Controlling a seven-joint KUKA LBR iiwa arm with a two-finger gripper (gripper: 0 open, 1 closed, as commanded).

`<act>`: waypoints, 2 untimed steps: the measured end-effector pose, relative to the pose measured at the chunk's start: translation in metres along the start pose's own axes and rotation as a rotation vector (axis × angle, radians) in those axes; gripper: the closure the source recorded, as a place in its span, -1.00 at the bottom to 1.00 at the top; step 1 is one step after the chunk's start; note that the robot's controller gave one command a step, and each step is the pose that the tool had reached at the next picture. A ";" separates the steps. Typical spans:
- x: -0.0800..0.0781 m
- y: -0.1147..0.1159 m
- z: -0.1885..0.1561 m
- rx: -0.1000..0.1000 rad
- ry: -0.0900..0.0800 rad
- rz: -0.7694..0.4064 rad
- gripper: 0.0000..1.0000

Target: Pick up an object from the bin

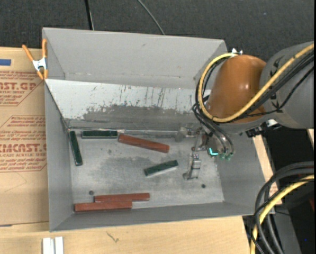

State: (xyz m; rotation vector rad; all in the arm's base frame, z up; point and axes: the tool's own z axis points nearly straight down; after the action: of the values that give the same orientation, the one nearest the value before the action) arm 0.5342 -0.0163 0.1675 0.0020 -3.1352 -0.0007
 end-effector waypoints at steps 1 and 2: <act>-0.002 0.000 -0.003 0.000 -0.007 -0.001 -1.00; -0.010 0.019 0.094 -0.001 -0.012 0.182 1.00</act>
Offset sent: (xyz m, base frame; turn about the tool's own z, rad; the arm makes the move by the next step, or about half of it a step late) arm 0.0077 0.0186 -0.0968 0.1829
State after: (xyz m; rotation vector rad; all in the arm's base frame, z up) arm 0.5438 0.0025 0.0730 -0.2846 -3.1341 -0.0007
